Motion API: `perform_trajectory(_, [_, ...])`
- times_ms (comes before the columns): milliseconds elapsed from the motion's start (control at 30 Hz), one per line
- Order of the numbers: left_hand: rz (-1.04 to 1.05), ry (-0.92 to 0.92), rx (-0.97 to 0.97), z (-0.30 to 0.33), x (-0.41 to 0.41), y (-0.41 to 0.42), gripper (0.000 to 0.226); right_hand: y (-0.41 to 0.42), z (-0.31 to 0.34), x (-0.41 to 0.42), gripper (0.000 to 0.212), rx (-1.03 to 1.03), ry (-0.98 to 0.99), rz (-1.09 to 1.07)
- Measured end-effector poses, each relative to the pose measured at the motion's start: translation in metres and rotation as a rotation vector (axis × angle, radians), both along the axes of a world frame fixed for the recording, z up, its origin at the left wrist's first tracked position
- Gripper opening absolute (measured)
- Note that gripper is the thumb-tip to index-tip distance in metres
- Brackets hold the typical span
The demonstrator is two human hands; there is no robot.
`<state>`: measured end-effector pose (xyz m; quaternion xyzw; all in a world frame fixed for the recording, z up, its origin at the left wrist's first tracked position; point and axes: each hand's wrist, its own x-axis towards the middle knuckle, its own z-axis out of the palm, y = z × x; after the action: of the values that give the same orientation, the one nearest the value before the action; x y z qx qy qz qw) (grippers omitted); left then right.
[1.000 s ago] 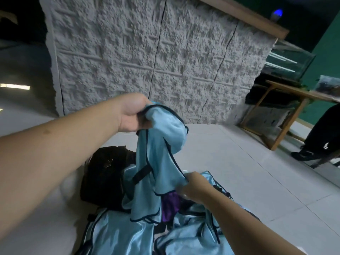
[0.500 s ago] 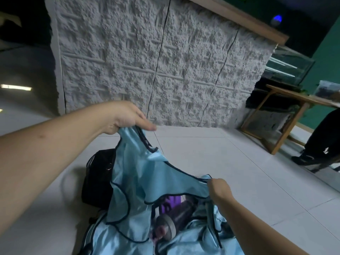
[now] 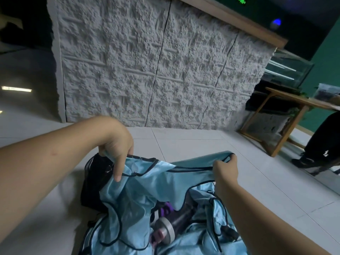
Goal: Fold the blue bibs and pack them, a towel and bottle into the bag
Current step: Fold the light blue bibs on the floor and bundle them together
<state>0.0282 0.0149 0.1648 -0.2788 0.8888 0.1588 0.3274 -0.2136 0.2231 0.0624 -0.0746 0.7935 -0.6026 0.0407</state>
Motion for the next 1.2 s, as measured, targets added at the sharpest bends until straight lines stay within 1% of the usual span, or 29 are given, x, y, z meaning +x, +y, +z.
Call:
perform_trajectory(33, [-0.002,0.038,-0.004,-0.001,-0.001,-0.001,0.033,-0.001,0.002,0.0,0.052,0.028,0.026,0.019])
perform_trajectory(67, [0.016,0.091,0.031,-0.003,-0.002,-0.002,0.028,-0.001,0.005,0.001,0.053,0.05,0.053,0.038])
perform_trajectory(200, [0.155,0.349,0.3,-0.008,-0.003,-0.004,0.008,-0.005,0.015,0.0,0.052,0.045,0.102,0.087])
perform_trajectory(267, [0.202,0.463,0.449,-0.011,-0.005,-0.004,0.021,-0.005,0.019,-0.002,0.052,0.053,0.112,0.102])
perform_trajectory(300, [0.212,0.516,0.482,-0.012,-0.007,-0.003,0.023,-0.005,0.021,-0.003,0.052,0.06,0.119,0.109])
perform_trajectory(367, [0.215,0.629,0.393,-0.015,-0.011,-0.003,0.017,-0.006,0.024,-0.005,0.047,0.054,0.143,0.117])
perform_trajectory(400, [0.212,0.68,0.316,-0.017,-0.013,-0.004,0.013,-0.007,0.026,-0.005,0.038,0.044,0.158,0.119])
perform_trajectory(433, [0.227,0.723,0.265,-0.019,-0.015,-0.004,0.015,-0.007,0.029,-0.004,0.028,0.034,0.177,0.125])
perform_trajectory(467, [0.258,0.769,0.257,-0.02,-0.017,-0.004,0.019,-0.007,0.031,-0.003,0.018,0.027,0.196,0.133])
perform_trajectory(500, [0.297,0.827,0.276,-0.022,-0.019,-0.003,0.022,-0.006,0.033,-0.002,0.014,0.028,0.214,0.143])
perform_trajectory(533, [0.343,0.899,0.323,-0.023,-0.02,-0.002,0.026,-0.006,0.034,-0.002,0.016,0.037,0.227,0.16])
perform_trajectory(567, [0.403,0.976,0.418,-0.025,-0.023,-0.001,0.03,-0.006,0.036,-0.002,0.02,0.047,0.227,0.187])
perform_trajectory(633, [0.533,1.087,0.758,-0.029,-0.025,-0.001,0.035,-0.008,0.042,-0.001,0.023,0.033,0.168,0.256])
perform_trajectory(667, [0.567,1.094,0.909,-0.029,-0.025,0.0,0.034,-0.009,0.046,-0.002,0.021,-0.003,0.109,0.295])
perform_trajectory(700, [0.565,1.072,0.96,-0.028,-0.024,0.002,0.035,-0.01,0.052,-0.003,0.018,-0.054,0.036,0.338])
perform_trajectory(733, [0.548,1.045,0.909,-0.027,-0.022,0.002,0.036,-0.01,0.058,-0.003,0.015,-0.107,-0.044,0.384])
perform_trajectory(767, [0.541,1.024,0.801,-0.027,-0.021,0.003,0.036,-0.009,0.066,-0.003,0.01,-0.134,-0.114,0.427])
perform_trajectory(800, [0.553,1.014,0.674,-0.025,-0.021,0.004,0.035,-0.007,0.073,-0.004,0.006,-0.132,-0.163,0.462])
perform_trajectory(833, [0.584,1.031,0.578,-0.024,-0.02,0.002,0.032,-0.006,0.079,-0.004,0.006,-0.107,-0.184,0.484])
perform_trajectory(867, [0.61,1.061,0.533,-0.023,-0.019,0.0,0.027,-0.004,0.085,-0.005,0.01,-0.082,-0.187,0.49])
perform_trajectory(900, [0.625,1.087,0.535,-0.022,-0.018,-0.003,0.024,-0.002,0.09,-0.006,0.014,-0.064,-0.177,0.481])
perform_trajectory(1000, [0.76,1.183,0.715,-0.014,-0.012,-0.012,0.029,0.002,0.099,-0.013,0.026,-0.059,-0.105,0.386])
perform_trajectory(1067, [0.875,1.232,0.889,-0.003,-0.003,-0.018,0.035,0.007,0.103,-0.019,0.026,-0.106,-0.098,0.349])
perform_trajectory(1133, [0.889,1.277,1.07,0.011,0.004,-0.022,0.039,0.012,0.106,-0.024,0.022,-0.222,-0.167,0.388])
perform_trajectory(1200, [0.828,1.34,1.179,0.025,0.009,-0.023,0.034,0.018,0.11,-0.03,0.028,-0.365,-0.232,0.431])
